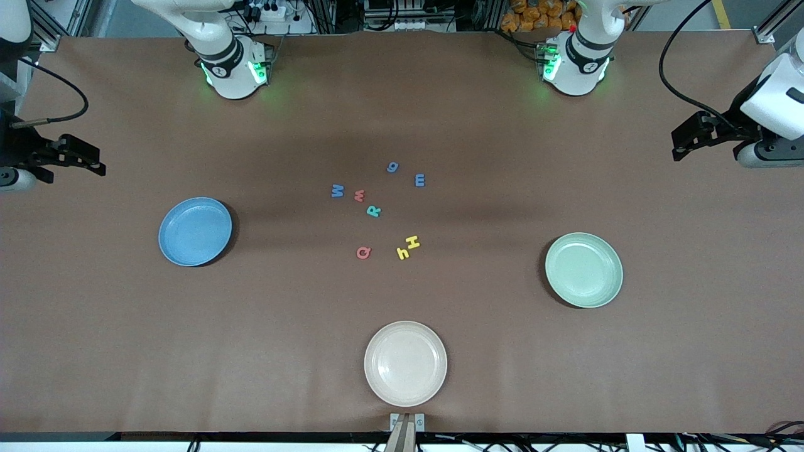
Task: Sort uppercase to blue plate, lowercase to green plate
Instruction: 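Move the right gripper from rest toward the scattered foam letters, then lower the right gripper onto the yellow uppercase H and close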
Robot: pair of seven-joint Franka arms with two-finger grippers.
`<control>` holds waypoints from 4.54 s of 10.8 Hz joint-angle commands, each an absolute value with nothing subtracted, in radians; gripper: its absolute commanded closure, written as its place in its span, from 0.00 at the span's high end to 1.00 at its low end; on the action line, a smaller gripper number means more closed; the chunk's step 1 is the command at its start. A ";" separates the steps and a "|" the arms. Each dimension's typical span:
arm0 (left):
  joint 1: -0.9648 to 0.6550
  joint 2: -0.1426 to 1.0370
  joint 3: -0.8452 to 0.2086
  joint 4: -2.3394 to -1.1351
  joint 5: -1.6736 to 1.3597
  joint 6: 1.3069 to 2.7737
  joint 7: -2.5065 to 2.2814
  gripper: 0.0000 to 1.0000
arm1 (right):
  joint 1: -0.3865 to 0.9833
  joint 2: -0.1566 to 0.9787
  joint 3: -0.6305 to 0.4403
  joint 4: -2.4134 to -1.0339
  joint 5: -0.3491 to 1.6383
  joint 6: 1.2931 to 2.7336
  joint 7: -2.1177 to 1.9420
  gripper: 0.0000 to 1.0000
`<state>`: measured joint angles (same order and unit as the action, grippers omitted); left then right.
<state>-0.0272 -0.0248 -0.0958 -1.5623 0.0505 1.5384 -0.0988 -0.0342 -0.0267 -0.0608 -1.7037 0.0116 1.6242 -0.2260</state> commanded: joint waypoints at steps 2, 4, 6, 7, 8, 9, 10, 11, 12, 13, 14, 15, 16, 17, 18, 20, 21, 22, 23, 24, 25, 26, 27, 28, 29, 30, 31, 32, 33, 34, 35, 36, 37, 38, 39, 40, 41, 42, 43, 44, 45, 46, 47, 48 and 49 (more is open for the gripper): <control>-0.017 -0.034 -0.094 -1.554 -0.006 1.535 -0.109 1.00 | -0.052 -0.054 -0.055 -1.709 0.011 1.611 -0.229 1.00; -0.017 -0.032 -0.095 -1.554 -0.008 1.536 -0.109 1.00 | -0.052 -0.051 -0.055 -1.709 0.011 1.612 -0.229 1.00; -0.014 -0.029 -0.095 -1.554 -0.009 1.537 -0.106 1.00 | -0.054 -0.052 -0.055 -1.710 0.011 1.611 -0.229 1.00; -0.015 -0.029 -0.097 -1.554 -0.008 1.537 -0.104 1.00 | -0.058 -0.052 -0.055 -1.710 0.011 1.612 -0.229 1.00; -0.011 -0.031 -0.100 -1.554 -0.012 1.539 -0.100 1.00 | -0.066 -0.052 -0.055 -1.710 0.011 1.609 -0.230 1.00; -0.011 -0.034 -0.097 -1.554 -0.041 1.540 -0.100 1.00 | -0.067 -0.052 -0.057 -1.709 0.011 1.608 -0.230 1.00; -0.014 -0.035 -0.097 -1.554 -0.041 1.540 -0.100 1.00 | -0.067 -0.052 -0.057 -1.709 0.011 1.595 -0.230 1.00; -0.014 -0.035 -0.097 -1.554 -0.038 1.540 -0.100 1.00 | -0.067 -0.052 -0.055 -1.709 0.015 1.583 -0.229 1.00; -0.014 -0.038 -0.100 -1.554 -0.040 1.539 -0.101 1.00 | -0.067 -0.054 -0.054 -1.710 0.018 1.582 -0.222 1.00; -0.014 -0.049 -0.100 -1.554 -0.038 1.539 -0.100 1.00 | -0.066 -0.055 -0.039 -1.709 0.020 1.566 -0.215 1.00; -0.014 -0.052 -0.097 -1.554 -0.037 1.539 -0.100 1.00 | -0.067 -0.055 -0.019 -1.710 0.020 1.566 -0.206 1.00; -0.014 -0.052 -0.097 -1.555 -0.037 1.537 -0.101 1.00 | -0.064 -0.055 -0.002 -1.710 0.020 1.566 -0.149 1.00; -0.012 -0.054 -0.097 -1.555 -0.037 1.534 -0.100 1.00 | -0.067 -0.058 0.046 -1.710 0.020 1.565 -0.093 1.00; -0.012 -0.061 -0.097 -1.555 -0.037 1.532 -0.104 1.00 | -0.067 -0.067 0.075 -1.715 0.020 1.562 -0.031 1.00; -0.012 -0.067 -0.097 -1.555 -0.037 1.532 -0.104 1.00 | -0.064 -0.069 0.096 -1.726 0.023 1.559 0.010 1.00; -0.012 -0.067 -0.097 -1.560 -0.037 1.531 -0.110 1.00 | -0.063 -0.069 0.141 -1.727 0.061 1.563 0.108 1.00; -0.012 -0.067 -0.097 -1.562 -0.037 1.531 -0.112 1.00 | -0.063 -0.068 0.179 -1.729 0.063 1.566 0.164 1.00; -0.012 -0.067 -0.100 -1.562 -0.037 1.531 -0.112 1.00 | -0.061 -0.064 0.205 -1.730 0.063 1.571 0.219 1.00; -0.012 -0.067 -0.100 -1.563 -0.037 1.529 -0.113 1.00 | -0.058 -0.061 0.230 -1.730 0.066 1.583 0.251 1.00; -0.014 -0.067 -0.100 -1.565 -0.037 1.523 -0.115 1.00 | -0.058 -0.061 0.262 -1.747 0.084 1.612 0.293 1.00; -0.014 -0.067 -0.100 -1.566 -0.037 1.520 -0.117 1.00 | -0.058 -0.063 0.296 -1.772 0.098 1.652 0.357 1.00; -0.014 -0.066 -0.100 -1.566 -0.037 1.520 -0.117 1.00 | -0.058 -0.061 0.337 -1.790 0.098 1.692 0.415 1.00; -0.014 -0.063 -0.100 -1.566 -0.037 1.520 -0.118 1.00 | -0.058 -0.058 0.375 -1.801 0.098 1.721 0.476 1.00; -0.018 -0.058 -0.100 -1.566 -0.037 1.520 -0.120 1.00 | -0.058 -0.051 0.412 -1.821 0.098 1.759 0.538 1.00; -0.023 -0.054 -0.100 -1.566 -0.037 1.520 -0.127 1.00 | -0.058 -0.049 0.441 -1.841 0.100 1.802 0.585 1.00; -0.026 -0.051 -0.107 -1.569 -0.037 1.520 -0.135 1.00 | -0.058 -0.037 0.480 -1.856 0.100 1.843 0.650 1.00; -0.026 -0.049 -0.129 -1.577 -0.035 1.520 -0.141 1.00 | -0.057 -0.016 0.506 -1.859 0.100 1.876 0.707 1.00; -0.026 -0.046 -0.144 -1.580 -0.032 1.520 -0.159 1.00 | -0.042 0.007 0.523 -1.858 0.098 1.902 0.759 1.00; -0.025 -0.041 -0.159 -1.580 -0.031 1.520 -0.164 1.00 | -0.014 0.035 0.529 -1.858 0.098 1.936 0.825 1.00; -0.026 -0.041 -0.164 -1.585 -0.031 1.514 -0.166 1.00 | 0.021 0.073 0.529 -1.856 0.097 1.983 0.891 1.00; -0.026 -0.041 -0.169 -1.586 -0.031 1.511 -0.170 1.00 | 0.050 0.109 0.529 -1.856 0.092 2.029 0.947 1.00; -0.026 -0.041 -0.178 -1.591 -0.031 1.508 -0.172 1.00 | 0.073 0.147 0.529 -1.852 0.089 2.058 0.984 1.00; -0.025 -0.041 -0.181 -1.594 -0.029 1.505 -0.172 1.00 | 0.102 0.194 0.529 -1.847 0.081 2.098 1.027 1.00; -0.025 -0.041 -0.181 -1.594 -0.029 1.503 -0.176 1.00 | 0.132 0.246 0.528 -1.847 0.063 2.161 1.079 1.00; -0.025 -0.041 -0.181 -1.594 -0.029 1.494 -0.176 1.00 | 0.164 0.299 0.528 -1.841 0.016 2.202 1.144 1.00; -0.025 -0.043 -0.181 -1.594 -0.029 1.485 -0.178 1.00 | 0.191 0.355 0.525 -1.810 -0.027 2.212 1.207 1.00; -0.025 -0.044 -0.181 -1.592 -0.031 1.476 -0.178 1.00 | 0.222 0.411 0.514 -1.769 -0.056 2.210 1.271 1.00; -0.025 -0.044 -0.181 -1.594 -0.029 1.474 -0.178 1.00 | 0.259 0.455 0.479 -1.732 -0.063 2.209 1.316 1.00; -0.025 -0.043 -0.181 -1.594 -0.031 1.473 -0.179 1.00 | 0.300 0.497 0.442 -1.697 -0.058 2.204 1.340 1.00; -0.025 -0.044 -0.183 -1.594 -0.029 1.471 -0.178 1.00 | 0.336 0.536 0.408 -1.653 -0.055 2.198 1.382 1.00; -0.023 -0.044 -0.186 -1.594 -0.029 1.467 -0.178 1.00 | 0.365 0.579 0.388 -1.619 -0.055 2.198 1.414 1.00; -0.023 -0.044 -0.186 -1.594 -0.029 1.462 -0.178 1.00 | 0.408 0.627 0.355 -1.562 -0.055 2.197 1.446 1.00; -0.023 -0.044 -0.187 -1.594 -0.029 1.462 -0.178 1.00 | 0.449 0.661 0.312 -1.522 -0.054 2.197 1.465 1.00; -0.023 -0.046 -0.189 -1.594 -0.029 1.460 -0.178 1.00 | 0.471 0.676 0.280 -1.508 -0.051 2.197 1.471 1.00; -0.023 -0.045 -0.190 -1.594 -0.029 1.451 -0.178 1.00 | 0.472 0.690 0.264 -1.496 -0.017 2.204 1.477 1.00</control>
<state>-0.0285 -0.0360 -0.1809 -1.5952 -0.0195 1.4750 -0.1581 0.4518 0.6453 0.2962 -1.5657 -0.0361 2.2224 1.4480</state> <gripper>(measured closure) 0.000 0.000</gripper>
